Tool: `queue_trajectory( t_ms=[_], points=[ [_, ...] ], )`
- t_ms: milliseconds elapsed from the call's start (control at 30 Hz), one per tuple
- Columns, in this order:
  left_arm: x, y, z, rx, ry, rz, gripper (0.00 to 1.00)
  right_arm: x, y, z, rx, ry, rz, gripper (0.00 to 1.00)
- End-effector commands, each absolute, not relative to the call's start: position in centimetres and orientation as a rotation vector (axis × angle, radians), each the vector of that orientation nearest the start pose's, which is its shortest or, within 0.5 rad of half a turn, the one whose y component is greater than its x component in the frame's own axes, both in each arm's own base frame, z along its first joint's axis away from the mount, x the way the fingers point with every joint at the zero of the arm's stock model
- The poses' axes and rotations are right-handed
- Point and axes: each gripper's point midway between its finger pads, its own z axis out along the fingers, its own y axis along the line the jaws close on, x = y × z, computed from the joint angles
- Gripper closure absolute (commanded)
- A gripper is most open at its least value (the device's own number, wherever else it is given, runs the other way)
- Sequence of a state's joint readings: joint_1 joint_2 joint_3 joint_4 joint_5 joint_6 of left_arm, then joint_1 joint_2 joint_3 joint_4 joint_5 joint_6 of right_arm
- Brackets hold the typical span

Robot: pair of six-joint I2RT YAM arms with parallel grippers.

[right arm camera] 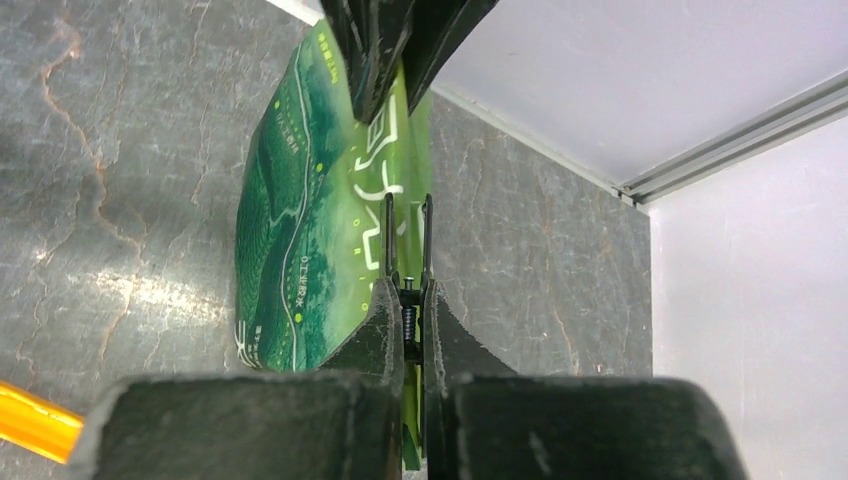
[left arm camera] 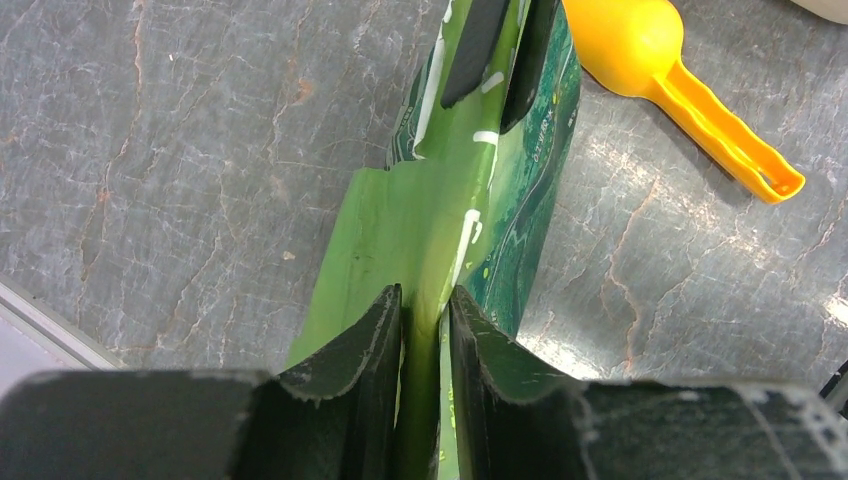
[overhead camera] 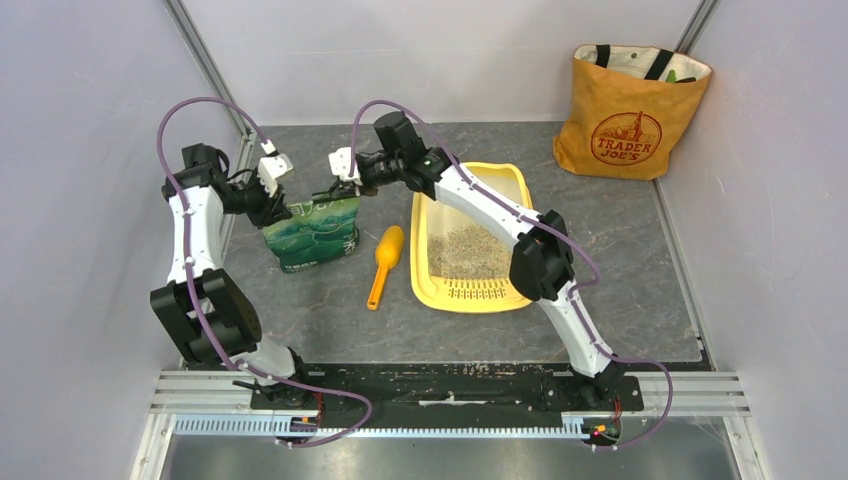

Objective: Fill the litter box with clean litter

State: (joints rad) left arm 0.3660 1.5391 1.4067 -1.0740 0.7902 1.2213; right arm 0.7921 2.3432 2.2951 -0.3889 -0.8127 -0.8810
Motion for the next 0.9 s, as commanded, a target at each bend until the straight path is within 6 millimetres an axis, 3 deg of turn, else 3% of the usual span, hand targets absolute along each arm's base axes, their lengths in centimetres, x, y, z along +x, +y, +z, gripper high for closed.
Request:
queue_trajectory(
  t_ms=[0, 133, 200, 300, 400, 467, 600, 733, 867],
  points=[
    [34.4, 2.7, 19.4, 1.157, 1.985, -0.336, 0.7, 37.3, 51.4, 35.3, -1.555, 0.721, 0.691, 1.0],
    [34.7, 2.7, 20.0, 1.153, 1.978, -0.324, 0.68, 38.3, 48.6, 40.4, -1.434, 0.76, 0.674, 1.0],
    [34.8, 2.7, 20.3, 1.152, 1.973, -0.315, 0.58, 39.2, 46.2, 43.1, -1.345, 0.831, 0.652, 1.0],
    [34.8, 2.7, 20.8, 1.141, 1.971, -0.311, 0.41, 40.6, 40.5, 45.7, -1.207, 0.998, 0.612, 1.0],
    [34.9, 2.3, 21.4, 1.13, 1.959, -0.319, 0.32, 41.5, 33.3, 45.8, -1.07, 1.221, 0.548, 1.0],
    [35.0, 2.0, 21.9, 1.119, 1.951, -0.32, 0.14, 41.6, 28.2, 44.7, -0.971, 1.368, 0.464, 1.0],
    [35.8, 1.8, 23.9, 1.058, 1.917, -0.274, 0.11, 40.8, 17.3, 41.0, -0.706, 1.654, 0.284, 1.0],
    [37.0, 1.5, 26.9, 0.945, 1.878, -0.226, 0.1, 38.4, 7.1, 34.5, -0.407, 1.909, 0.134, 1.0],
    [37.2, -0.4, 28.0, 0.935, 1.917, -0.169, 0.09, 35.4, 0.6, 26.9, -0.175, 2.114, 0.021, 1.0]
  ],
)
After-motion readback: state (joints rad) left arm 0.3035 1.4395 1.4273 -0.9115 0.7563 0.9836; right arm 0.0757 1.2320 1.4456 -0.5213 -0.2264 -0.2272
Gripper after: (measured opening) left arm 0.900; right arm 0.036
